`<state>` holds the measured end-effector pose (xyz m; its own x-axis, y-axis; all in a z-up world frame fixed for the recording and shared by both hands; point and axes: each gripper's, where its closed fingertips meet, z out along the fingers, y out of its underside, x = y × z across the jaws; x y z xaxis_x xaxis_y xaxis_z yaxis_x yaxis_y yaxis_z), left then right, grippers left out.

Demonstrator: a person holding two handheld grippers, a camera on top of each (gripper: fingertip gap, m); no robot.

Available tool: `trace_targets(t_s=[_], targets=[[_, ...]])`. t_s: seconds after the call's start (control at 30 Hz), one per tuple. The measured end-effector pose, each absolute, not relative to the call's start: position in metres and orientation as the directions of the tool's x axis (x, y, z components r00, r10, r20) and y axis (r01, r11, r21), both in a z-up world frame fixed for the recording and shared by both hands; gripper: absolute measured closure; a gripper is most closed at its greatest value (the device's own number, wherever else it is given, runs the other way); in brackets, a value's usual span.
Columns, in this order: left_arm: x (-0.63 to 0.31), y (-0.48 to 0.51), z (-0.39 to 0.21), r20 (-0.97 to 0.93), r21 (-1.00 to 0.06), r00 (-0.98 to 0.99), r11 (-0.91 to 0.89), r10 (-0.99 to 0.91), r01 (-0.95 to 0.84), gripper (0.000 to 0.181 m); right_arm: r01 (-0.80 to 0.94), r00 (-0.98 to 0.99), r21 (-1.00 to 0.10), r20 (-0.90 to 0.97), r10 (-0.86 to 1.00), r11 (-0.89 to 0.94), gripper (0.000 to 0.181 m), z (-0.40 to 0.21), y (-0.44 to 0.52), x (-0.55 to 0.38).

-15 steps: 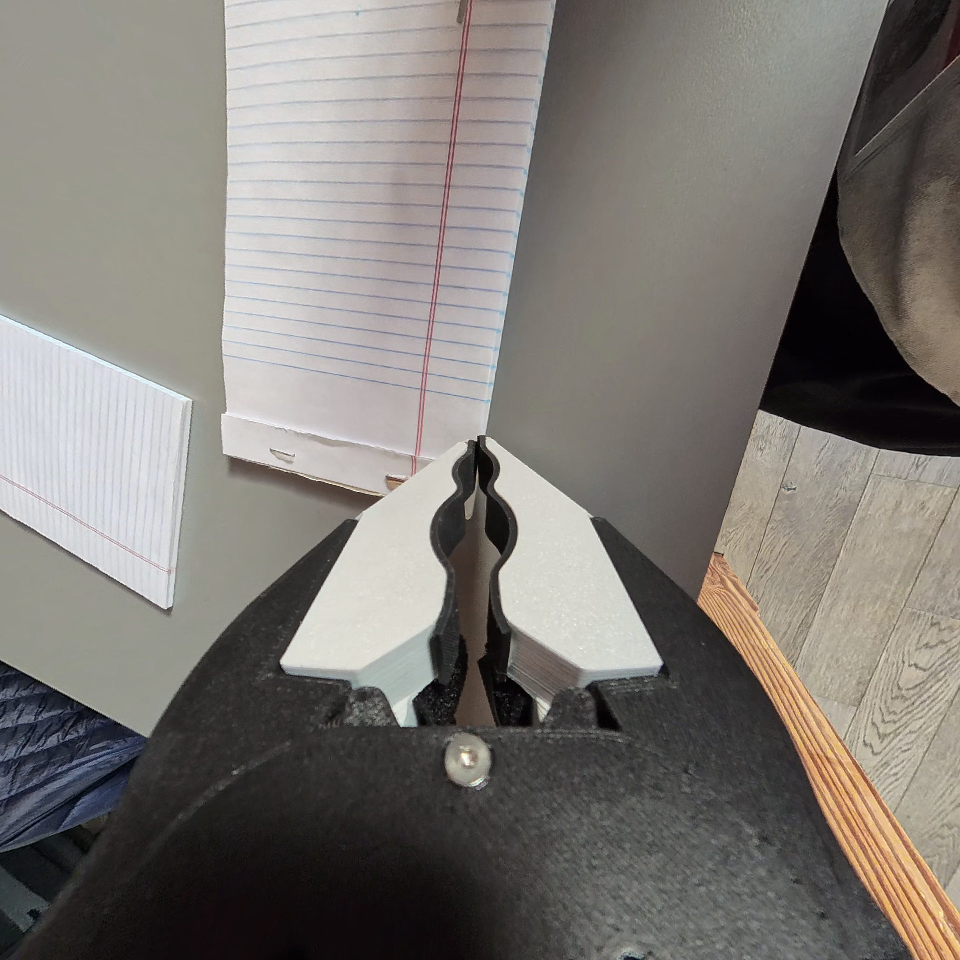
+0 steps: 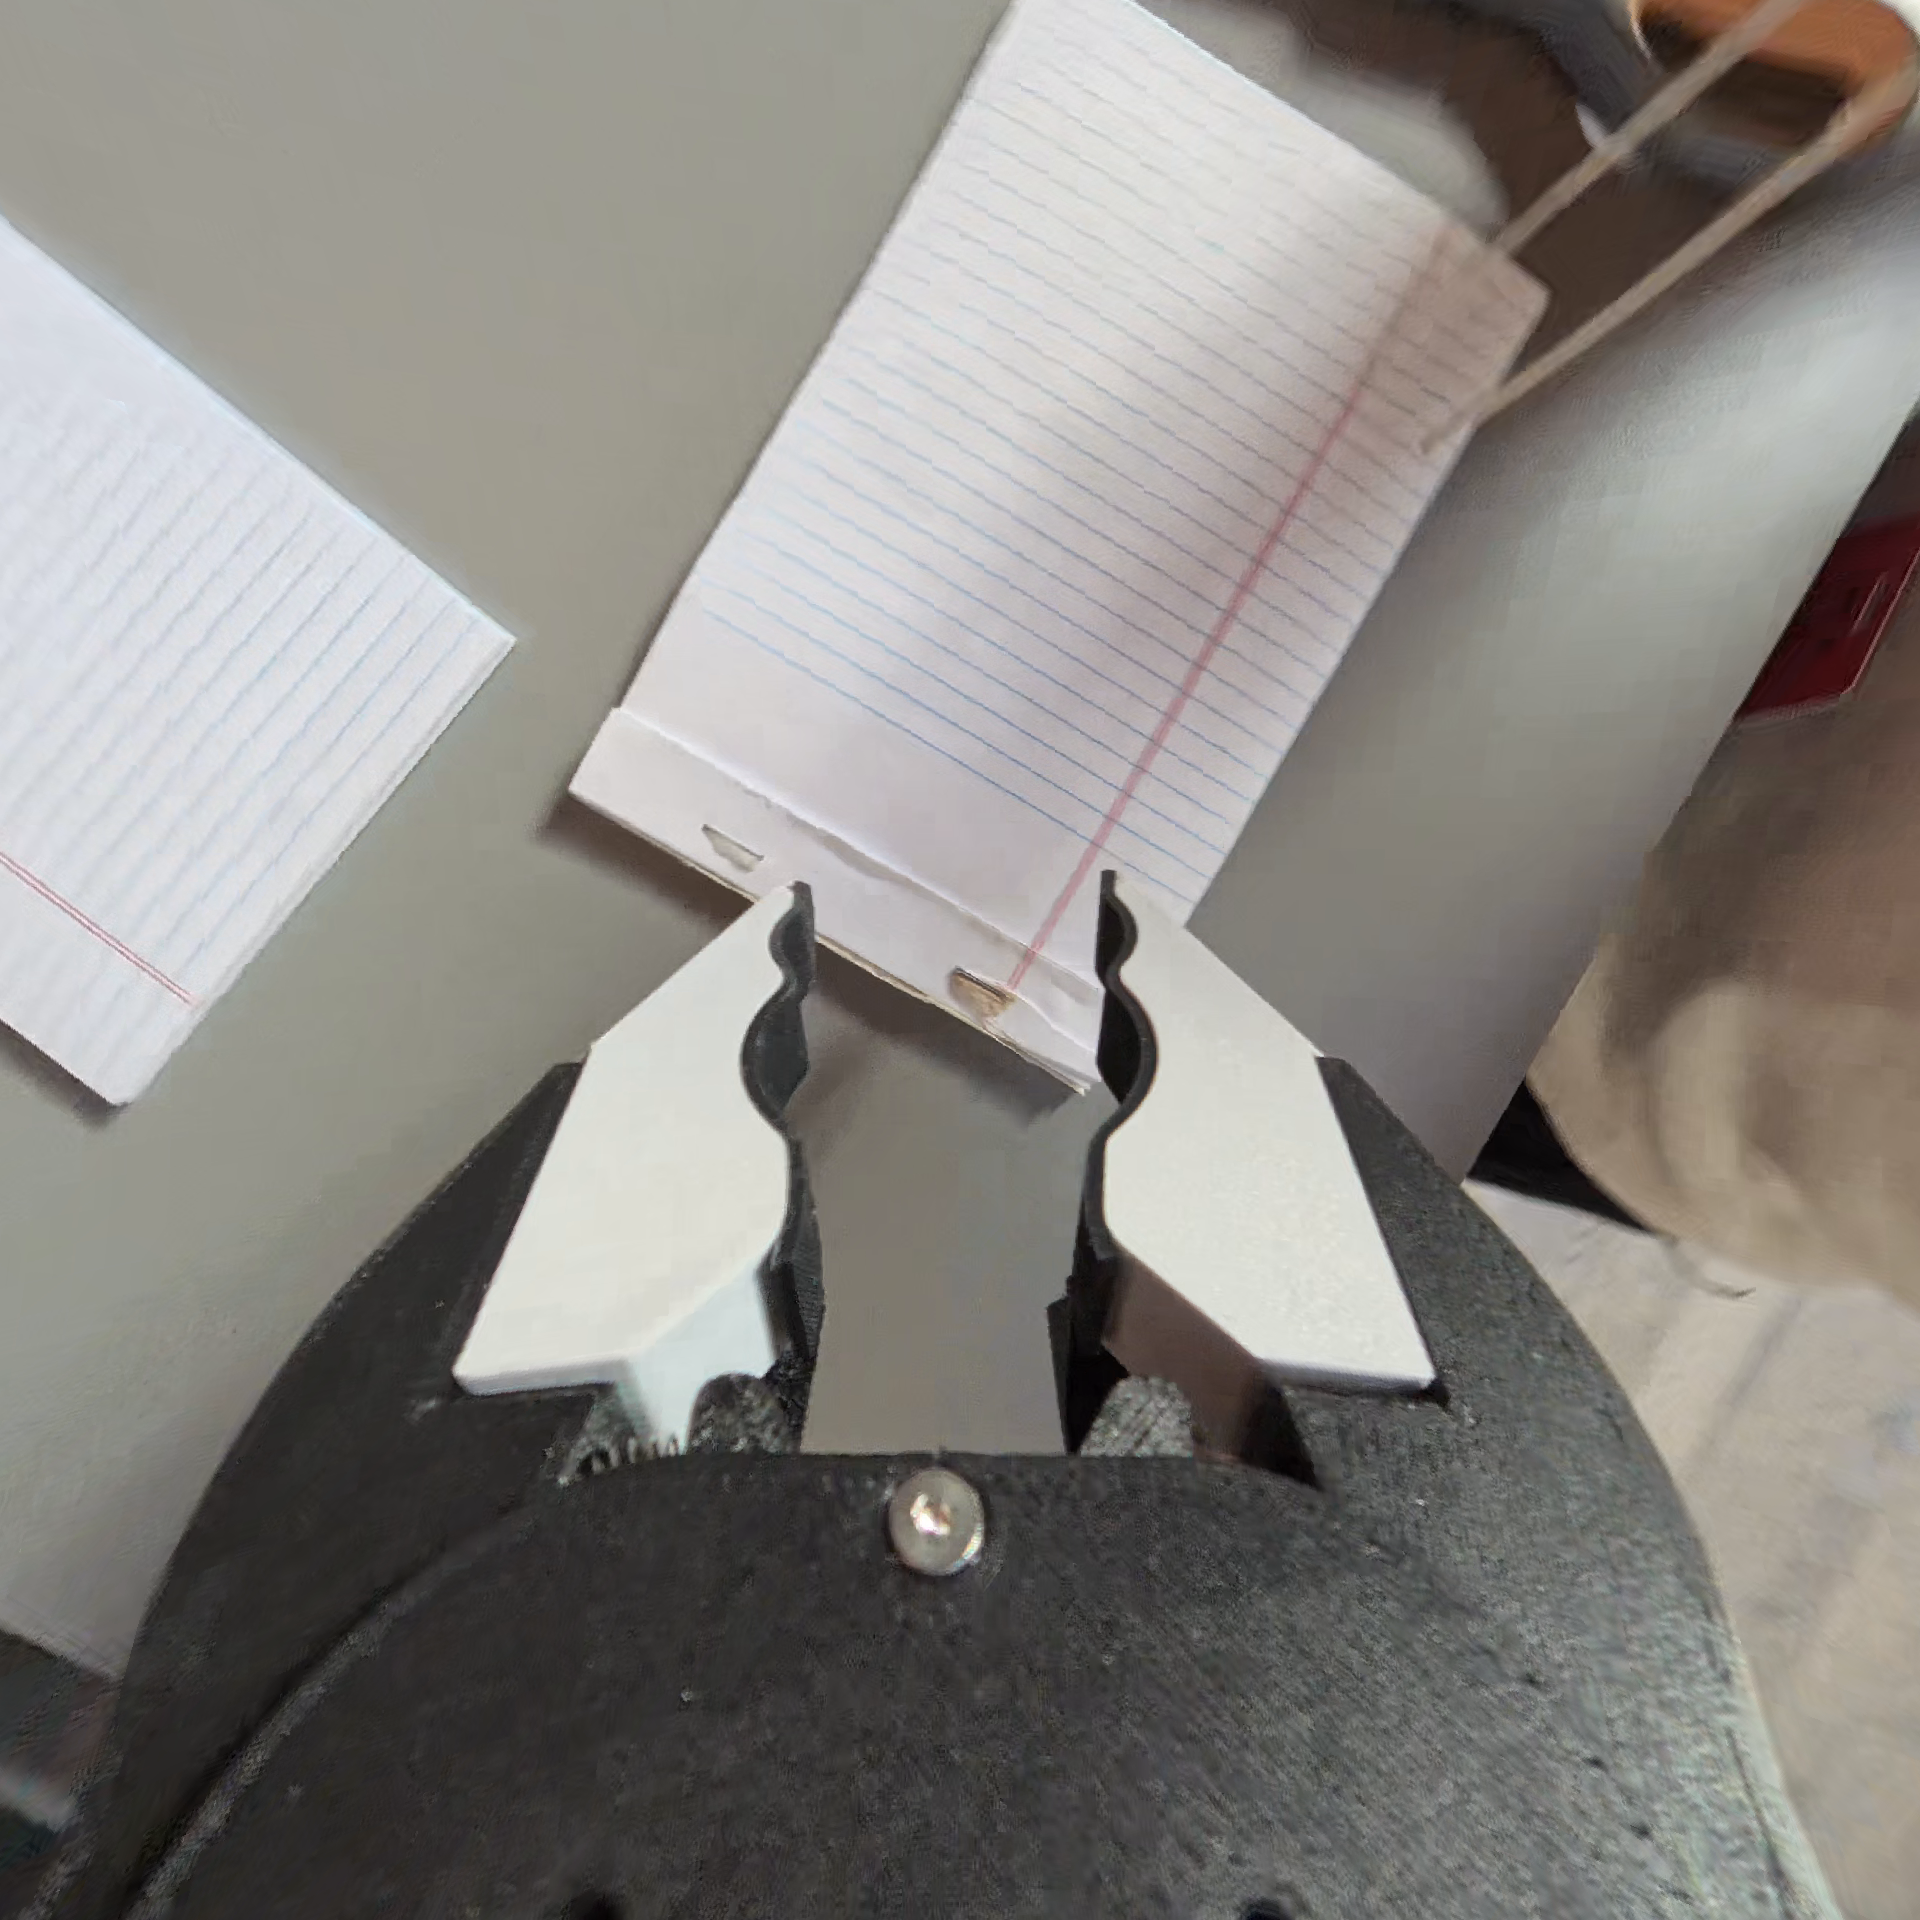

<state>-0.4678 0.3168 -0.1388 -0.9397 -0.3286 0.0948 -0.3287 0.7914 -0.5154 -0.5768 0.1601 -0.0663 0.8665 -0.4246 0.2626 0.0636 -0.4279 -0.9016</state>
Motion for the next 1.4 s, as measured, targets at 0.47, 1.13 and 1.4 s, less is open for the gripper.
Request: trace_targets(t_s=[0.47, 1.13, 1.4], targets=[[-0.405, 0.317, -0.157, 0.365, -0.315, -0.688, 0.612, -0.627, -0.725, 0.144, 0.071, 0.883, -0.902, 0.255, -0.394, -0.425, 0.16, -0.072, 0.162, -0.581], [-0.411, 0.237, -0.144, 0.201, -0.496, -0.92, 0.775, -0.336, -0.391, 0.139, 0.241, 0.853, -0.797, 0.447, -0.27, -0.554, 0.16, -0.085, 0.208, -0.585], [-0.423, 0.212, -0.162, 0.218, -0.451, -0.952, 0.842, -0.217, -0.295, 0.16, 0.294, 0.785, -0.748, 0.544, -0.296, -0.595, 0.16, -0.083, 0.209, -0.584]])
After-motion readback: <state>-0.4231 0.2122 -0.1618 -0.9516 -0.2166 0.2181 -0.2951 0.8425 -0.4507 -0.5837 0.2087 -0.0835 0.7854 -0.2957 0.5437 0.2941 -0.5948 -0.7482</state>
